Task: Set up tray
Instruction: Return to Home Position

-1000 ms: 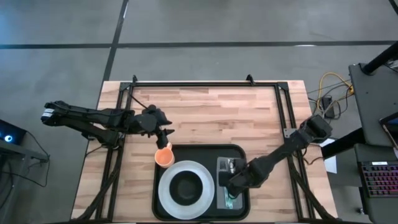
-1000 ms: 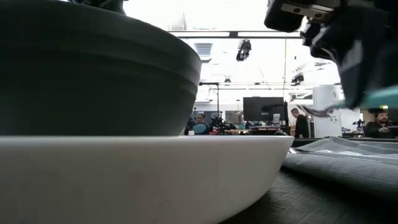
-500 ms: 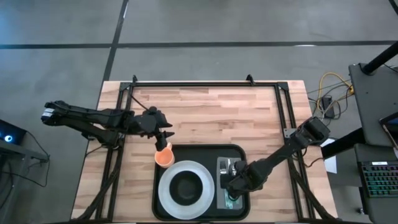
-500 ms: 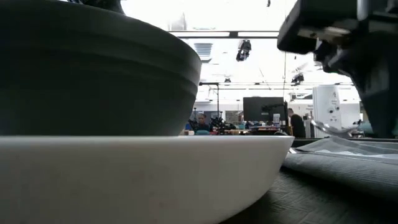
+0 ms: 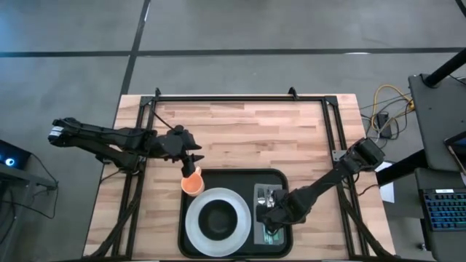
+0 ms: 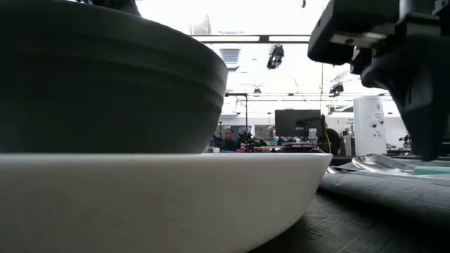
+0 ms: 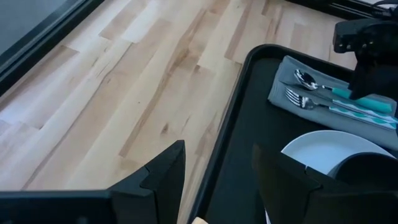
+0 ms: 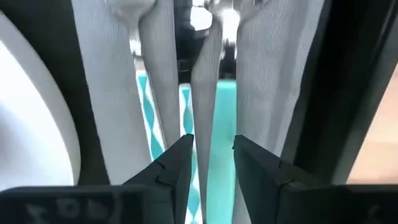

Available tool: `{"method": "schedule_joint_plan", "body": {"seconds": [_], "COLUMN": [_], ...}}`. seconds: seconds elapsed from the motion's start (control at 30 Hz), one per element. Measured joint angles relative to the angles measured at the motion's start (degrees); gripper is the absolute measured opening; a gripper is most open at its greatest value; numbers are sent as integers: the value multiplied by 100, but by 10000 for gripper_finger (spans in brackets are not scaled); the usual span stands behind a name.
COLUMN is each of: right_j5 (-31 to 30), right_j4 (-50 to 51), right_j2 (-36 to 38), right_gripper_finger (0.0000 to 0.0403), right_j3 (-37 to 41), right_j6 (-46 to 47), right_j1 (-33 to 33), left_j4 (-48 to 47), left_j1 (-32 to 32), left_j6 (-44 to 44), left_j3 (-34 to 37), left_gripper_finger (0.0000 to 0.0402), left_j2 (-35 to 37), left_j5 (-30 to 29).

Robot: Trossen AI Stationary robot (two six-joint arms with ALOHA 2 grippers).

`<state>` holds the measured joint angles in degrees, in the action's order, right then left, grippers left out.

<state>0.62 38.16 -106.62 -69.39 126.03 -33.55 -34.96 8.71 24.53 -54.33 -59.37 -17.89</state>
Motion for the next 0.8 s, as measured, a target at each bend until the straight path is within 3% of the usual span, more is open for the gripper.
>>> {"method": "schedule_joint_plan", "body": {"seconds": [0.13, 0.23, 0.33, 0.47, 0.57, 0.7, 0.8], "right_j5": [31, -430, -826, -726, -734, -1556, -2153], "right_j4": [79, 465, 1055, 2242, 3100, 3238, 2916], "right_j2": [39, 222, 502, 1000, 1418, 2062, 2562], "right_gripper_finger": [122, 131, 137, 141, 140, 135, 131], "right_j3": [-154, -359, -617, -1056, -1421, -1795, -1847], "right_j6": [-44, -467, -1599, -3354, -3404, -3638, -3961], "right_j1": [-7, -30, 14, 250, 472, 552, 554], "left_j4": [4, 48, 47, -19, -45, -70, -617], "left_j1": [2, 0, -2, 0, 0, -4, -3], "left_j6": [4, 4, -96, -567, -855, -922, -724], "left_j3": [-1, -9, -161, -471, -753, -1259, -1753], "left_gripper_finger": [166, 166, 166, 166, 166, 166, 166], "left_j2": [35, 89, 135, 210, 302, 390, 404], "left_j5": [0, 17, 276, 592, 598, 586, 591]}}
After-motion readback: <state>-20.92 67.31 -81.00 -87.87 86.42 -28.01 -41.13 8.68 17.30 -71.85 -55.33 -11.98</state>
